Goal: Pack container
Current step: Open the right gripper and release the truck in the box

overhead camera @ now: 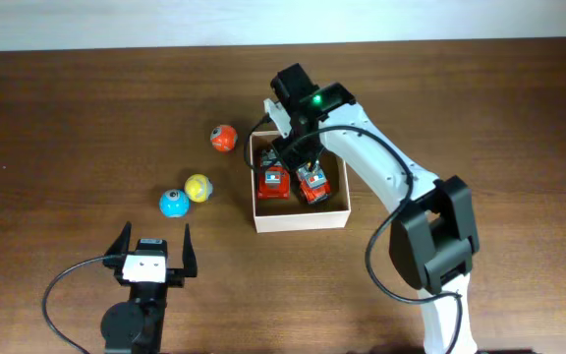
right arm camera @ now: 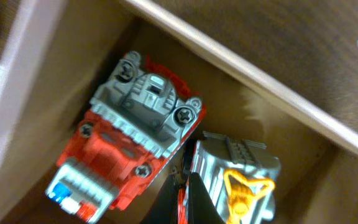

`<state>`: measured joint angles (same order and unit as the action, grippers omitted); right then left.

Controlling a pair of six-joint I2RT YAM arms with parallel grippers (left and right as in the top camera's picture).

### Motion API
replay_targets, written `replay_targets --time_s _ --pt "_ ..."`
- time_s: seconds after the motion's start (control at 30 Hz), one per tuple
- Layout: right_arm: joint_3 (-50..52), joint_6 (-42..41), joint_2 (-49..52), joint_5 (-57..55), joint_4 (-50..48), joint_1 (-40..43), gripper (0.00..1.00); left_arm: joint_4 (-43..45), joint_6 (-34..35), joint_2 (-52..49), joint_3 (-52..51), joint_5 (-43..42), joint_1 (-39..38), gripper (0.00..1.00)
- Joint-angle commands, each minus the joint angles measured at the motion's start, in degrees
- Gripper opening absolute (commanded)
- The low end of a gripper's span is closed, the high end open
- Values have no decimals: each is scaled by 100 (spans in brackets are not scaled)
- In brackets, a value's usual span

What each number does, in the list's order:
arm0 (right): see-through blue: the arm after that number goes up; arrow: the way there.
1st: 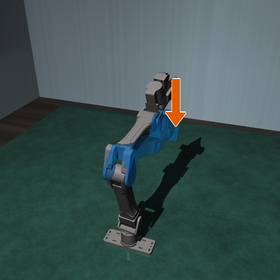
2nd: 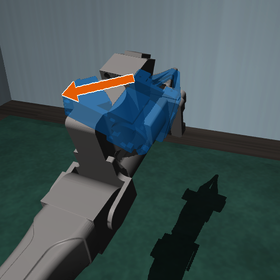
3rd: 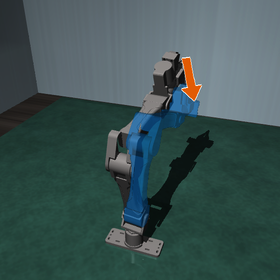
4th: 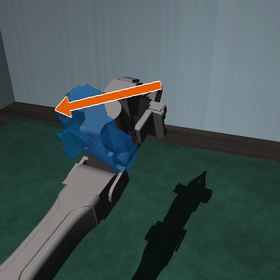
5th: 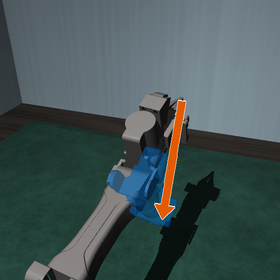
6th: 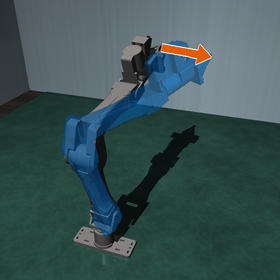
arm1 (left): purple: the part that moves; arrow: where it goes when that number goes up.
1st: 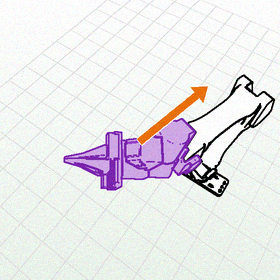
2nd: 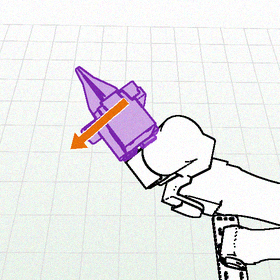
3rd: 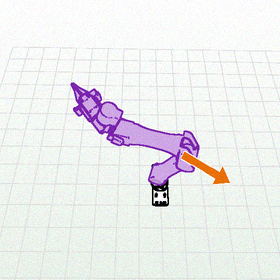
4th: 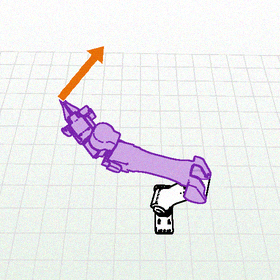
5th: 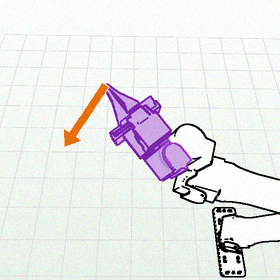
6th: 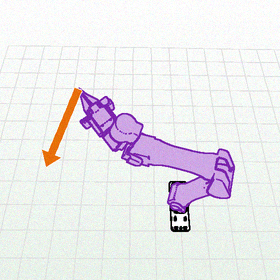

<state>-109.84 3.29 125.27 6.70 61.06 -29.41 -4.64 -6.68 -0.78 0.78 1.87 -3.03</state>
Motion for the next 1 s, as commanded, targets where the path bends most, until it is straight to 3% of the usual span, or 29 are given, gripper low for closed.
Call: replay_targets --time_s 0.0,0.97 --pt "-70 57 188 -87 -11 26 4 -13 -92 44 -24 -66 35 99" --pt "-70 83 251 -374 -129 328 4 -13 -92 44 -24 -66 35 99"
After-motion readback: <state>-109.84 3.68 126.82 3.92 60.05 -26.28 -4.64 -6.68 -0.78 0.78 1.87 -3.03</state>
